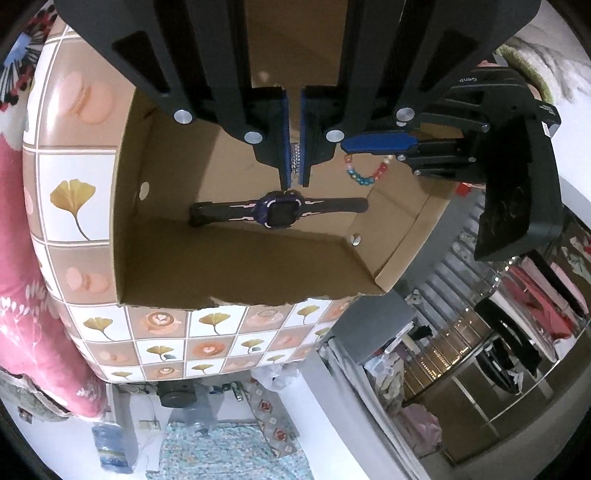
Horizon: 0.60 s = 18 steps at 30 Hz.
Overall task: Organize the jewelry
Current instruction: 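Open the left gripper to drop the silver earring into the box, then move the left gripper back out of the box toward the table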
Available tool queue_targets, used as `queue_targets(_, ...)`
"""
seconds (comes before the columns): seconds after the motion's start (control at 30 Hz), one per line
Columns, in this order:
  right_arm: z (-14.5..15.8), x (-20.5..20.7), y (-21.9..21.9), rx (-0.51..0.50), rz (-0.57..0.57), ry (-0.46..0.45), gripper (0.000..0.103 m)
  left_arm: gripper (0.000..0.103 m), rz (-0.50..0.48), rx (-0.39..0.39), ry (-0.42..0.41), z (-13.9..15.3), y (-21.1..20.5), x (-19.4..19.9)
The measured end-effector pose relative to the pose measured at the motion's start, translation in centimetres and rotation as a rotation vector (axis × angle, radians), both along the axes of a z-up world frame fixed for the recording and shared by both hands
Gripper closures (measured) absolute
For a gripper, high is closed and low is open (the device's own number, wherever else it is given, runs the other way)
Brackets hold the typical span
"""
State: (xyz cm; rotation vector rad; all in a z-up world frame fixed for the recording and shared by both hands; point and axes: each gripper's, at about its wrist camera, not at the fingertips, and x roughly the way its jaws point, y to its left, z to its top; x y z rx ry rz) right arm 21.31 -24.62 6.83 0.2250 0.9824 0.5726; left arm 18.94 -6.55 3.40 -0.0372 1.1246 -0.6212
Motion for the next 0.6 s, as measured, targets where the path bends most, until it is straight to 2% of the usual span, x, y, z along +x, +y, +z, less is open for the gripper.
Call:
queue_targets(0.03, 0.0, 0.1, 0.0, 0.004, 0.001, 0.003, 0.096, 0.086, 0.001, -0.003, 0.002, 0.0, 0.0, 0.0)
queue_targets(0.1, -0.1, 0.2, -0.1, 0.003, -0.002, 0.006, 0.085, 0.085, 0.004, -0.007, 0.000, 0.1, 0.1, 0.0)
queue_targets(0.13, 0.0, 0.1, 0.0, -0.001, -0.006, 0.002, 0.083, 0.082, 0.006, -0.009, -0.003, 0.1, 0.1, 0.1)
queue_targets(0.43, 0.9, -0.6, -0.9, 0.041, -0.033, -0.021, 0.081, 0.067, 0.026, -0.027, -0.053, 1.2, 0.5, -0.8)
queue_targets(0.6, 2.1, -2.7, -1.9, 0.084, -0.074, -0.063, 0.070, 0.055, 0.041, -0.043, -0.116, 2.7, 1.3, -2.2)
